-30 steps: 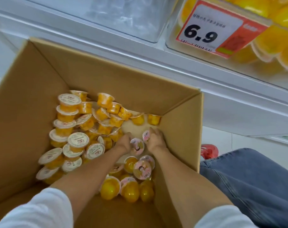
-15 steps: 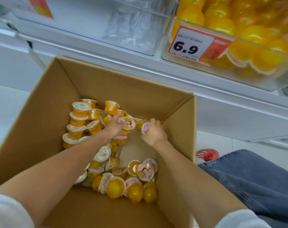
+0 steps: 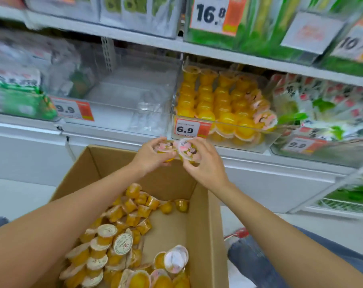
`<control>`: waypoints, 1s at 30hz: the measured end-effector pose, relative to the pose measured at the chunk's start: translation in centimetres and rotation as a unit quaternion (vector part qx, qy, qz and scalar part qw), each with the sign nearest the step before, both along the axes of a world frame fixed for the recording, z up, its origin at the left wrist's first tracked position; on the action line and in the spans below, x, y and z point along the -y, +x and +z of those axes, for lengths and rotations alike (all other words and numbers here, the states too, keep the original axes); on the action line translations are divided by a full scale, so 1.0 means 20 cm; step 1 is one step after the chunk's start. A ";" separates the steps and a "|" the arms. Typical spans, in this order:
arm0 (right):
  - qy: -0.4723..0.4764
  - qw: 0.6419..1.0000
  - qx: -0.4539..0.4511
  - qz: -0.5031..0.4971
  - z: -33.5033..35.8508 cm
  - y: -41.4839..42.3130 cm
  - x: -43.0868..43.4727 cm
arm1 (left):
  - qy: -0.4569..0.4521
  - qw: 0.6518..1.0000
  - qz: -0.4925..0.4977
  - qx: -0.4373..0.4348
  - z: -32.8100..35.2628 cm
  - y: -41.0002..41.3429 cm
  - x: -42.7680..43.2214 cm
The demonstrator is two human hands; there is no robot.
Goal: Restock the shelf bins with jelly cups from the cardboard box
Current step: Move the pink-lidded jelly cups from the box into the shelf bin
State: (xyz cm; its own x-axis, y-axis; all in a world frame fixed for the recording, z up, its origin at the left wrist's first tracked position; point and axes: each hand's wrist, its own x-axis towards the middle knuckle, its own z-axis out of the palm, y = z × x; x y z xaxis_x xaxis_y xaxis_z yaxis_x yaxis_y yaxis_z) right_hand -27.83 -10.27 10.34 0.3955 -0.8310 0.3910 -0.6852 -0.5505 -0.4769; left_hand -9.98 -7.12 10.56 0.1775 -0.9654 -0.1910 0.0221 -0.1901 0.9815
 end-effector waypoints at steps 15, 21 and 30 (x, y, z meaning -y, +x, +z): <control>-0.032 0.989 0.084 -0.120 0.45 -0.14 0.64 | -0.166 0.696 0.127 0.687 0.53 -0.24 0.68; 0.007 0.988 0.058 -0.144 0.43 -0.10 0.96 | -0.096 0.645 0.157 0.741 0.43 -0.27 1.00; 0.002 0.991 0.060 -0.118 0.34 -0.01 1.10 | -0.118 0.615 0.176 0.760 0.31 -0.24 1.09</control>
State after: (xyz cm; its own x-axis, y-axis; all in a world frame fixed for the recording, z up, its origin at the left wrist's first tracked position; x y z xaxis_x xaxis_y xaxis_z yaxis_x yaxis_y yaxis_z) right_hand -27.99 -32.34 17.23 0.1414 -0.8968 0.4191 -0.7327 -0.3795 -0.5648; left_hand -14.88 -28.89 16.79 0.1837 -0.7852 0.5914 -0.9552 -0.2845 -0.0811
